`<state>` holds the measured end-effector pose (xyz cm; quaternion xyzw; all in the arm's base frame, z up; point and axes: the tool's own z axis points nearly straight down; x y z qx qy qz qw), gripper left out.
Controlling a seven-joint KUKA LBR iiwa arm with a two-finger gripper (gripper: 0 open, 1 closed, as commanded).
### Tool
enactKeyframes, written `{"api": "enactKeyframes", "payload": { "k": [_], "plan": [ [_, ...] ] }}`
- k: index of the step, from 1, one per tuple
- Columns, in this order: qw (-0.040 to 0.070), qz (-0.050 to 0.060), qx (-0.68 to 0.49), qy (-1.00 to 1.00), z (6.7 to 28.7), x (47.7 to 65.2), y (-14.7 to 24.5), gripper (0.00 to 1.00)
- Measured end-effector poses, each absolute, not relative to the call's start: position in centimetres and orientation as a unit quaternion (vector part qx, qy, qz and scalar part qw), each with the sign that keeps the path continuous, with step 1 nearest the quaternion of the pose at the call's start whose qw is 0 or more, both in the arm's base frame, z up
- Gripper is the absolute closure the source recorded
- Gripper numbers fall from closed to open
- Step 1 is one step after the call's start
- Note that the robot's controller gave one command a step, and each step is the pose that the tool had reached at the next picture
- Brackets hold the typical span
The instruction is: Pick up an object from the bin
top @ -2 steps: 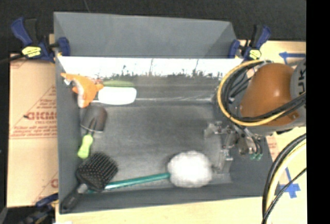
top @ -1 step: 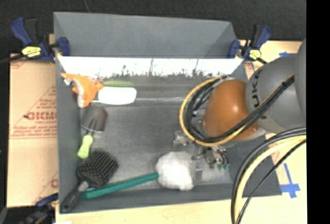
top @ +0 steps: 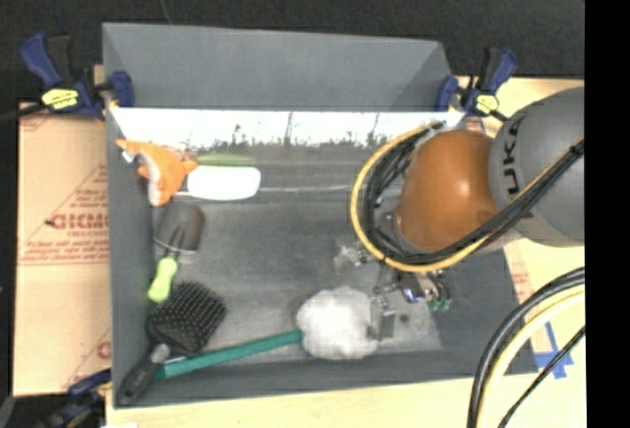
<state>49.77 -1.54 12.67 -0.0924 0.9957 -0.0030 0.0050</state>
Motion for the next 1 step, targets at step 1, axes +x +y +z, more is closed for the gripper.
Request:
{"api": "enactKeyframes", "payload": {
  "k": [1],
  "plan": [
    [0.003,-0.002,-0.173,0.985,10.01,51.5,10.94,0.0]
  ]
}}
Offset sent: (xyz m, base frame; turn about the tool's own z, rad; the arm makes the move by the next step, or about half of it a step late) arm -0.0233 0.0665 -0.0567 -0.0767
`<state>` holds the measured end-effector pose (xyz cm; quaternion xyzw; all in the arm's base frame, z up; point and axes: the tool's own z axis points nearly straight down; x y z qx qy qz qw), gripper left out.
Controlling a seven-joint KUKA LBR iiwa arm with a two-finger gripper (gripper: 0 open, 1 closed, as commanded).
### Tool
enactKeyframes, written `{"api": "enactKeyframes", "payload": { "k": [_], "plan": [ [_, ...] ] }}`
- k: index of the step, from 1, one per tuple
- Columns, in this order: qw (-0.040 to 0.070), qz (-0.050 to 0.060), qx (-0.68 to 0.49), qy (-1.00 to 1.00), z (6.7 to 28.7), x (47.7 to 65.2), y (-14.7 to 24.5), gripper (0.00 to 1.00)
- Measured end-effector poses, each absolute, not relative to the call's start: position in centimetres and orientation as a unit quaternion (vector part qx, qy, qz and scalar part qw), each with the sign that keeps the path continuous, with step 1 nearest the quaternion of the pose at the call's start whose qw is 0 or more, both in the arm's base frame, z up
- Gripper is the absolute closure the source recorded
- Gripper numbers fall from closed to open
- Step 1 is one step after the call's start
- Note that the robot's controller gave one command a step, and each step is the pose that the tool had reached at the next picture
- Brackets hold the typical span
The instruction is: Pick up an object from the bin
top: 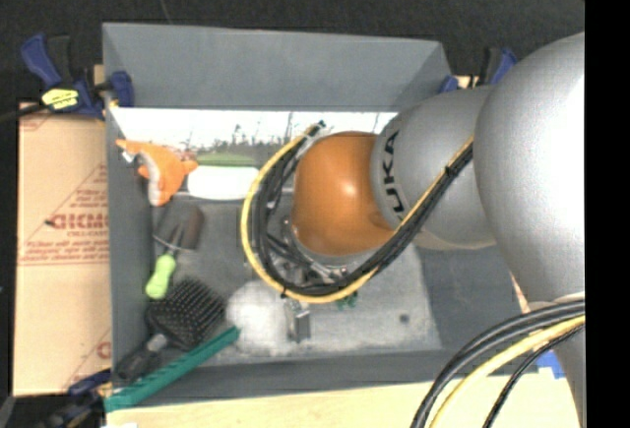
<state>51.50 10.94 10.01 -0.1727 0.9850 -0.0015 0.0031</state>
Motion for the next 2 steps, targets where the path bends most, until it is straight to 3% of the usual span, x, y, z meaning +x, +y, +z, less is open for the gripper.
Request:
{"api": "enactKeyframes", "payload": {
  "k": [1,2],
  "plan": [
    [0.013,-0.005,-0.129,0.992,7.2,47.9,5.1,0.0],
    [0.008,-0.003,-0.381,0.925,7.0,51.6,16.4,1.0]
  ]
}}
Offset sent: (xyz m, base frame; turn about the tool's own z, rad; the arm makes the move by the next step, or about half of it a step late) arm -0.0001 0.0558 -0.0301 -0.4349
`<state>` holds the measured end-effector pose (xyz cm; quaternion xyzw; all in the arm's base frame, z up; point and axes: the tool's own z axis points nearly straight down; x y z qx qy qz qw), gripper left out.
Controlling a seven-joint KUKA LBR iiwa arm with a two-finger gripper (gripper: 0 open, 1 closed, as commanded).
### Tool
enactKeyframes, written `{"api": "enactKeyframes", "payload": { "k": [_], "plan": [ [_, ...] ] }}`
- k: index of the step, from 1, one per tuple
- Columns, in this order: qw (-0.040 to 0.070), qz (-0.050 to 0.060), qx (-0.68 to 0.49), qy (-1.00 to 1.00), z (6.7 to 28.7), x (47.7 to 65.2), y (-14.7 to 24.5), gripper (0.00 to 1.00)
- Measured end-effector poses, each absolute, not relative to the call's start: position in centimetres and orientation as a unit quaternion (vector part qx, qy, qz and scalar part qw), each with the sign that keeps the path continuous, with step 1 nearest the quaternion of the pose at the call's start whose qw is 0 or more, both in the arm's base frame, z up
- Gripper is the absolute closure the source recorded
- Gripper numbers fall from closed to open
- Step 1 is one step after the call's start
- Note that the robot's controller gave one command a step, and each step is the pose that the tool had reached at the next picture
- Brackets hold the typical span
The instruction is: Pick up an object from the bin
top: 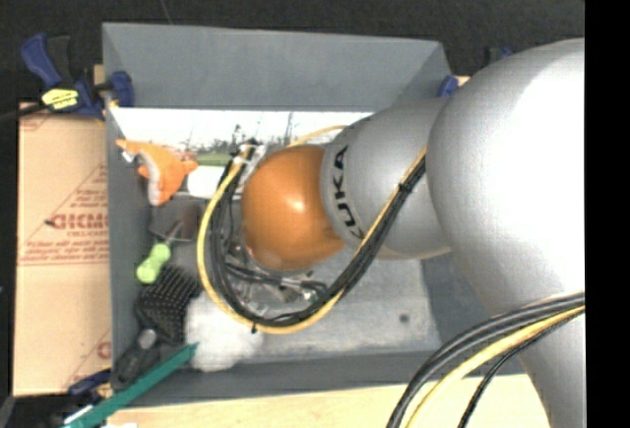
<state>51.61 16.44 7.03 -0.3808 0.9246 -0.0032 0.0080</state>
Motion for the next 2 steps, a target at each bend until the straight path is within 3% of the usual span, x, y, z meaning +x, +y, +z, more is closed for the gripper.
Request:
{"api": "enactKeyframes", "payload": {
  "k": [1,2],
  "plan": [
    [0.007,-0.003,-0.38,0.925,7.0,51.6,16.4,1.0],
    [0.002,-0.003,-0.379,0.926,8.9,51.3,16.2,1.0]
  ]
}}
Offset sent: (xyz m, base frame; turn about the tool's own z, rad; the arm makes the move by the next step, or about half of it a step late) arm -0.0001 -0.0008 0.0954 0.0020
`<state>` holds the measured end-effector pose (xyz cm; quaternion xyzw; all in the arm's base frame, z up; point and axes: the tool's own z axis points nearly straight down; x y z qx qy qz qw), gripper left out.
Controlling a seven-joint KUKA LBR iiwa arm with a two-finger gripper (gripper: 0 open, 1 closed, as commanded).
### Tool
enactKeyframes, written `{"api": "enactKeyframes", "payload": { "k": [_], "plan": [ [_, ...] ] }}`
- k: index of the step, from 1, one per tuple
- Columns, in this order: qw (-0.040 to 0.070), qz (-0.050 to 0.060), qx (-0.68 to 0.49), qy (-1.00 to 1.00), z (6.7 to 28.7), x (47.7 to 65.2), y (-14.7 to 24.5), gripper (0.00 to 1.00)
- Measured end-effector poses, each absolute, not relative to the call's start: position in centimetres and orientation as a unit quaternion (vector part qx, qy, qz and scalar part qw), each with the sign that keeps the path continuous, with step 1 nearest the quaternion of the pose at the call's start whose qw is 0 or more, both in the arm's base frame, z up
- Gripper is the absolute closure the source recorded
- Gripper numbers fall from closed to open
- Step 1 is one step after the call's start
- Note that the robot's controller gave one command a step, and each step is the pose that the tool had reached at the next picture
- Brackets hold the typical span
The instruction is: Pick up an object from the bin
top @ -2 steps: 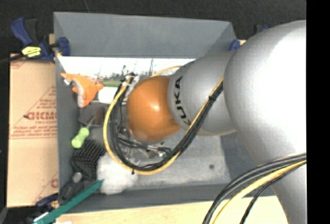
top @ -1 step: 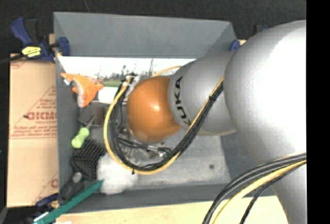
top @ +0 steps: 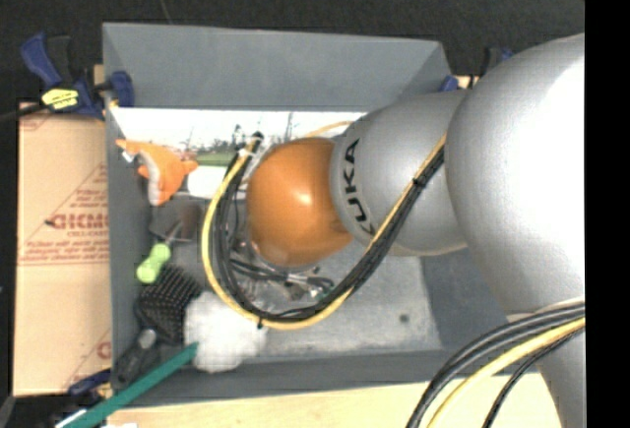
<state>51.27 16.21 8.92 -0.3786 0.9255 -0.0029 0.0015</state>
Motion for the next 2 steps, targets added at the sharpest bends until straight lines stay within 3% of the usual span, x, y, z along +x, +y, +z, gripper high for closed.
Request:
{"api": "enactKeyframes", "payload": {
  "k": [1,2],
  "plan": [
    [0.004,-0.003,-0.377,0.926,13.7,51.4,16.2,1.0],
    [0.006,-0.004,-0.375,0.927,15.7,51.6,16.1,1.0]
  ]
}}
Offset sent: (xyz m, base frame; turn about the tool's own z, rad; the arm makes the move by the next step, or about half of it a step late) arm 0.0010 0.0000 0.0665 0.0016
